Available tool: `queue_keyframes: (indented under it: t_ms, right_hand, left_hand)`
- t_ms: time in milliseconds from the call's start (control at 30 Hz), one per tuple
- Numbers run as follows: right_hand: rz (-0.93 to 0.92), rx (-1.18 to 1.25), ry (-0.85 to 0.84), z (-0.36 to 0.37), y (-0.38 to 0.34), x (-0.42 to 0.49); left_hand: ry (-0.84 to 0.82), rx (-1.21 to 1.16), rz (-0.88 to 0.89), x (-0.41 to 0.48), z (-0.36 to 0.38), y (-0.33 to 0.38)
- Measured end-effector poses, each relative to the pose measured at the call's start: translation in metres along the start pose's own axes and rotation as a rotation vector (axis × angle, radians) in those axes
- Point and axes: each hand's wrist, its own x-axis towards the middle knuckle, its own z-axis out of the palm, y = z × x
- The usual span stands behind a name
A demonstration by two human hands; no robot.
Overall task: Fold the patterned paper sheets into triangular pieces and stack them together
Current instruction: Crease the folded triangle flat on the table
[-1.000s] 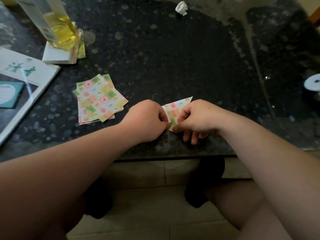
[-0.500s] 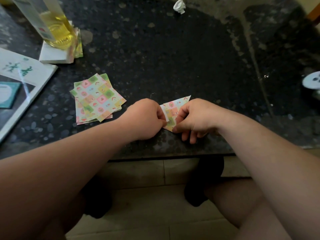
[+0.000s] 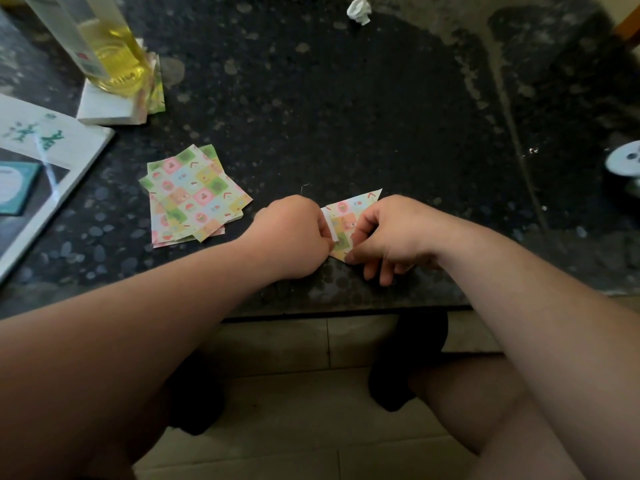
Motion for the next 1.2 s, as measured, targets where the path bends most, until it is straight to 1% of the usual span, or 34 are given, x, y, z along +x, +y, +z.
queue_keyframes:
  t_ms: [867, 967, 1200]
  right_hand:
    - [-0.005, -0.015, -0.043, -0.0048, 0.0008, 0.0002]
    - [-0.002, 0.031, -0.035, -0.0028, 0.0011, -0.0006]
    - [0.0, -0.018, -0.013, 0.0, 0.0014, 0.0029]
  left_hand:
    - [-0.009, -0.014, 0.0, -0.0012, -0.0002, -0.0007]
    - [0.001, -0.003, 0.003, -0.0014, -0.0003, -0.0009]
    - [0.02, -0.002, 0.023, -0.0014, 0.0007, -0.0018]
